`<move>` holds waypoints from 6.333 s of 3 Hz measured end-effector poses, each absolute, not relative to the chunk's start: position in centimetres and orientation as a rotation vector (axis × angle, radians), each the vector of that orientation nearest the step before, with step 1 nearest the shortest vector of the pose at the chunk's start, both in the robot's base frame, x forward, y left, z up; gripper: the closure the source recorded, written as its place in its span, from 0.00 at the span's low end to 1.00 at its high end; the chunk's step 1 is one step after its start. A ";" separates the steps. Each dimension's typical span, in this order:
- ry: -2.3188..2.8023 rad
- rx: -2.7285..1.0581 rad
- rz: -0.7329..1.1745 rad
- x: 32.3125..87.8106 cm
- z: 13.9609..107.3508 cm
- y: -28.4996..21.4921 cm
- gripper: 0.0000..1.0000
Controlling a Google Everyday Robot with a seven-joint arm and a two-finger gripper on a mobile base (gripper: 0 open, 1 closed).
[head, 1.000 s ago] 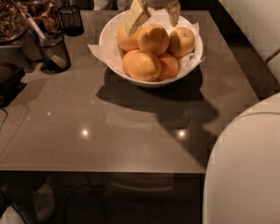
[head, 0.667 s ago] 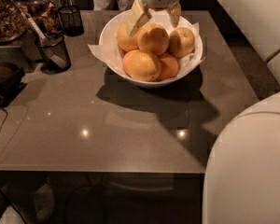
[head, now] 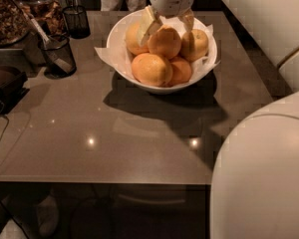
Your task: Pick orange from white bowl
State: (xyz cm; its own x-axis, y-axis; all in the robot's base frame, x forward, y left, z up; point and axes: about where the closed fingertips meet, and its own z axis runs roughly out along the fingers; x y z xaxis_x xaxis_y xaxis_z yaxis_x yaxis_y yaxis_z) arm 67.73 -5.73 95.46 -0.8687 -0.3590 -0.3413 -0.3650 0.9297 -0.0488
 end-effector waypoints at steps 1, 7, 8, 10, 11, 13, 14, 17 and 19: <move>2.739 -0.531 0.025 67.7 95.7 -5.7 0.22; 2.679 -0.638 0.132 66.6 97.7 -4.8 1.00; 2.624 -0.682 0.171 66.0 99.9 -4.4 1.00; 2.624 -0.682 0.171 66.0 99.9 -4.4 0.81; 2.624 -0.682 0.171 66.0 99.9 -4.4 0.58; 2.624 -0.682 0.171 66.0 99.9 -4.4 0.12; 2.624 -0.682 0.172 66.0 99.9 -4.4 0.00; 2.610 -0.699 0.276 66.8 99.5 -4.3 0.12; 2.651 -0.672 0.270 67.7 97.9 -5.6 0.17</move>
Offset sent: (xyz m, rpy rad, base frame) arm -0.0080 0.0031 -0.0344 -0.0213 0.0871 0.0463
